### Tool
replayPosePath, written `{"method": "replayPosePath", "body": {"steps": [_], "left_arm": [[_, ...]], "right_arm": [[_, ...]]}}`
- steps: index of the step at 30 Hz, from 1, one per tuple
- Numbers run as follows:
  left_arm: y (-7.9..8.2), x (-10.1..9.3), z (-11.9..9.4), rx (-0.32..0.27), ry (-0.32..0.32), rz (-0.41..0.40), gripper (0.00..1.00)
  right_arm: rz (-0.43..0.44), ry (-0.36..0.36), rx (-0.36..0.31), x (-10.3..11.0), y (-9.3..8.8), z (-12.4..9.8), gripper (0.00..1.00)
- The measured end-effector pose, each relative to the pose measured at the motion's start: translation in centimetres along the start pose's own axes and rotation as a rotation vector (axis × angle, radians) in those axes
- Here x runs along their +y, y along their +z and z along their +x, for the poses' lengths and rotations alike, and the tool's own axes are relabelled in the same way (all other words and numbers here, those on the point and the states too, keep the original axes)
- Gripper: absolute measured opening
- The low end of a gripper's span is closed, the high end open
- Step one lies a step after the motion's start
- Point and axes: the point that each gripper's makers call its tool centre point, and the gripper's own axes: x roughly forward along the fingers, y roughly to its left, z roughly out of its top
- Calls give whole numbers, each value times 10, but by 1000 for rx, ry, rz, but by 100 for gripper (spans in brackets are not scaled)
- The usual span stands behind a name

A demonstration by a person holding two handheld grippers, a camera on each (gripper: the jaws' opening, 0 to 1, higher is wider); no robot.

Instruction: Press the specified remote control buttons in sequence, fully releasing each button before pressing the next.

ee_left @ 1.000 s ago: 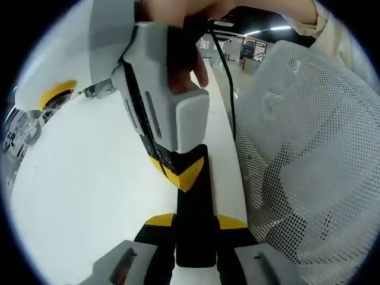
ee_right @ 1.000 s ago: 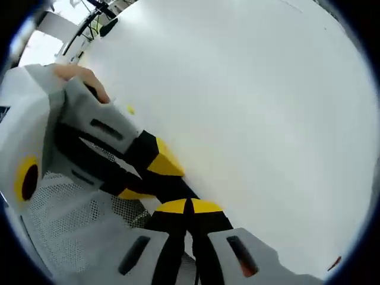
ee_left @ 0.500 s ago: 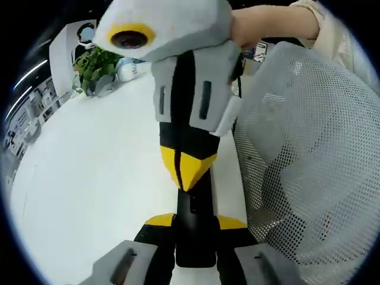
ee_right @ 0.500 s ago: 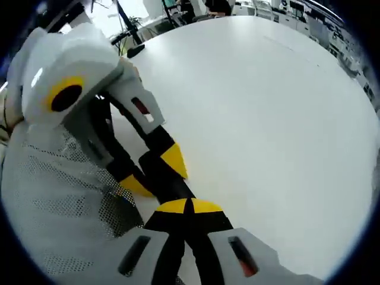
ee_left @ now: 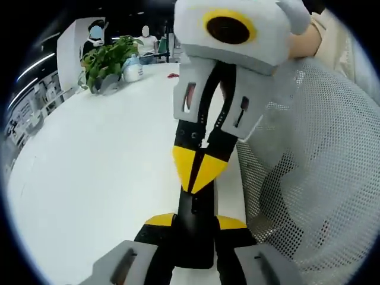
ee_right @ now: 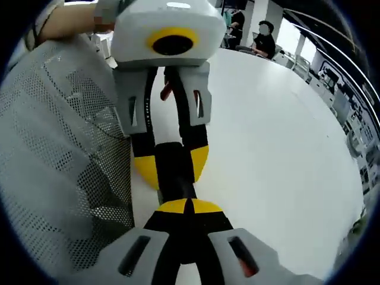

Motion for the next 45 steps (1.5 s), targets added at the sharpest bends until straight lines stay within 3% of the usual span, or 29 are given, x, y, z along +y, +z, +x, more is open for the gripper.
{"method": "replayPosePath", "body": {"steps": [1,9,11,13,22,34,36,41,45], "left_arm": [[0,0,0,-7,-1,-7,25],[1,-1,0,-13,-1,-1,25],[1,-2,0,-14,-1,4,25],[1,-2,1,-18,-4,2,25],[3,-8,3,-37,-32,18,25],[3,-8,4,-33,-32,45,25],[3,-8,4,-31,-32,47,25],[3,-9,4,-28,-31,46,25],[4,-9,4,-28,-30,45,25]], "right_arm": [[18,50,-19,9,3,2,0],[-16,-12,40,-1,5,5,0],[-18,21,77,1,4,4,0],[-86,46,107,1,3,4,0],[-133,111,125,8,-2,1,0],[-309,30,180,12,-1,4,0],[-270,12,163,10,-1,4,0],[-1,11,59,7,-1,2,0],[48,6,0,6,-2,1,0]]}}
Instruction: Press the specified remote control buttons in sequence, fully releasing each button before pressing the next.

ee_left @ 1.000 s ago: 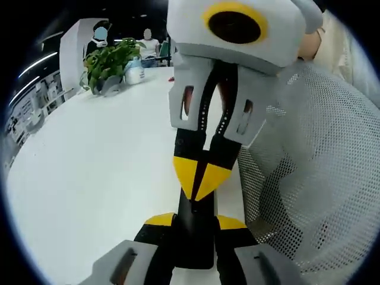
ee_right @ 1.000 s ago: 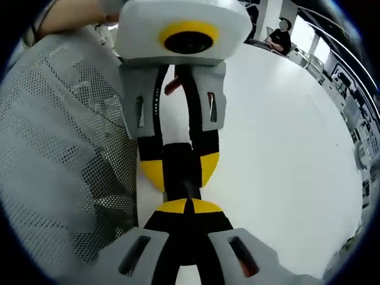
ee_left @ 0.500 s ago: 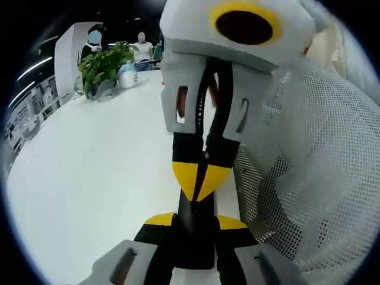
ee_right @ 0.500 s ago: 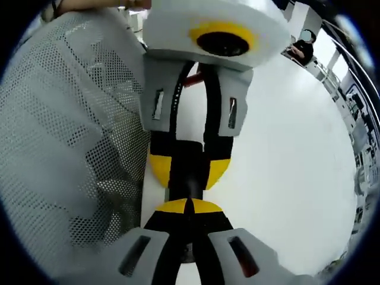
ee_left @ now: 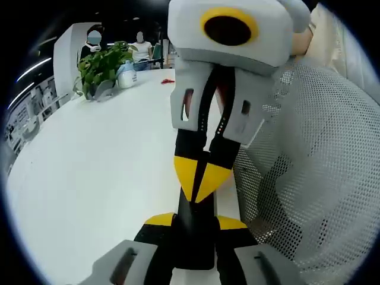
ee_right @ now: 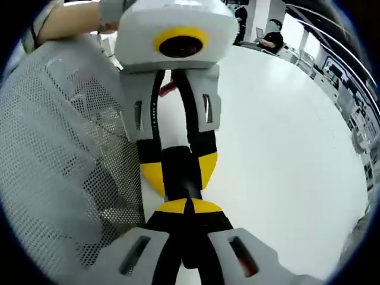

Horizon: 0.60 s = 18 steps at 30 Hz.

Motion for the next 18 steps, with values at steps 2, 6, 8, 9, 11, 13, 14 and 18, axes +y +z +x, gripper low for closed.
{"method": "replayPosePath", "body": {"steps": [2,6,8,9,11,13,14,18], "left_arm": [[0,0,0,1,0,2,25],[0,0,0,1,0,1,25],[0,0,0,1,0,1,25],[0,0,0,1,-1,1,25],[0,0,0,0,-1,0,25],[0,0,0,-2,-2,0,25],[0,0,0,-4,-4,-1,25],[0,0,0,-7,-5,-2,25]], "right_arm": [[-12,-4,-6,2,0,0,0],[-13,28,-10,2,3,2,0],[10,38,-22,1,2,1,0],[4,37,-25,2,2,1,0],[-21,36,-26,4,3,1,0],[-73,41,-10,5,4,2,0],[-84,49,-8,7,6,3,0],[-174,67,80,8,6,4,0]]}}
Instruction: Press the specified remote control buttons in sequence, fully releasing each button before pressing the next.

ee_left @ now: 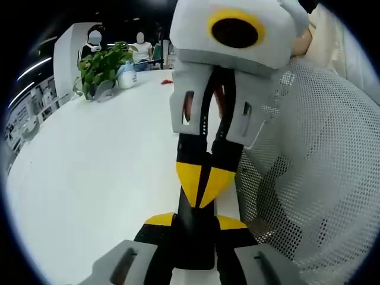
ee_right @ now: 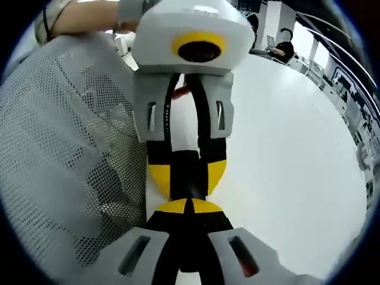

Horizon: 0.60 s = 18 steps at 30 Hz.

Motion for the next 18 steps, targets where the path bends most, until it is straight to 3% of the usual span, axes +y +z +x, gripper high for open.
{"method": "replayPosePath", "body": {"steps": [4,9,12,13,18], "left_arm": [[0,0,0,-1,1,-2,25],[0,0,0,-4,0,-9,25],[0,0,0,-6,-3,-12,25],[2,-1,0,-28,-8,-85,25],[2,1,0,-31,-12,-58,25]], "right_arm": [[2,33,103,-1,0,2,0],[20,45,164,-2,0,4,0],[55,35,165,-2,-1,3,0],[64,30,160,-2,-1,3,0],[90,6,139,-2,-2,2,0]]}}
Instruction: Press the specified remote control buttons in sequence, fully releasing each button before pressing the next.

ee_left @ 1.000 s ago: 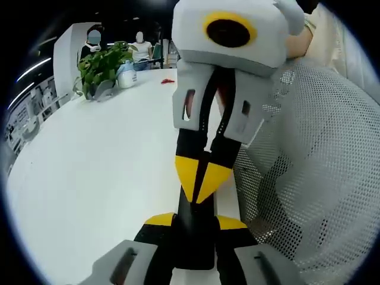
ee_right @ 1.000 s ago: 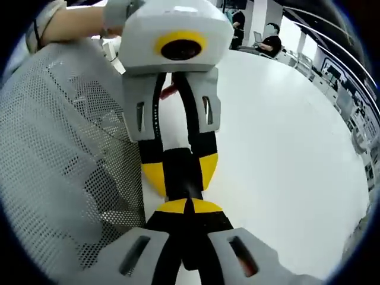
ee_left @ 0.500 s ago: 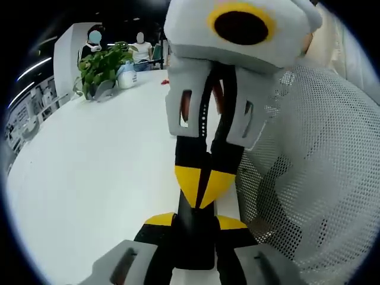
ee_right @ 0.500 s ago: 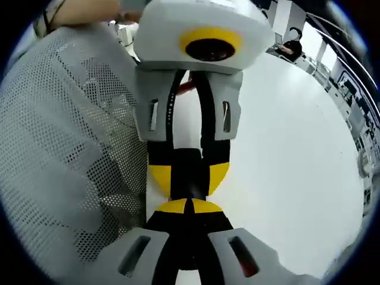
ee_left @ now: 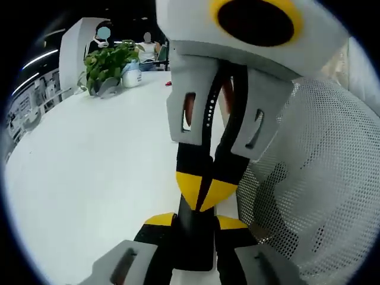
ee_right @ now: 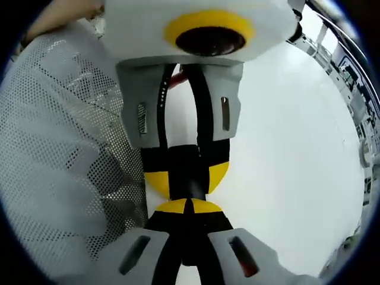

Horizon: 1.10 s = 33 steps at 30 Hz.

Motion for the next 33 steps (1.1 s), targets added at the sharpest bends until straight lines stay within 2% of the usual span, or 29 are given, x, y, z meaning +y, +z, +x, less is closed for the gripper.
{"method": "replayPosePath", "body": {"steps": [4,9,15,22,33], "left_arm": [[0,0,0,-4,0,-2,25],[0,0,0,-5,0,-1,25],[0,0,0,-10,0,-5,25],[0,0,0,-18,-1,-12,25],[1,1,-1,-52,-10,-62,25]], "right_arm": [[55,-5,-85,0,0,-1,0],[71,-43,-169,1,-1,-3,0],[11,-78,-141,1,2,-2,0],[32,-60,-142,-1,4,-1,0],[-57,-40,-71,0,6,1,0]]}}
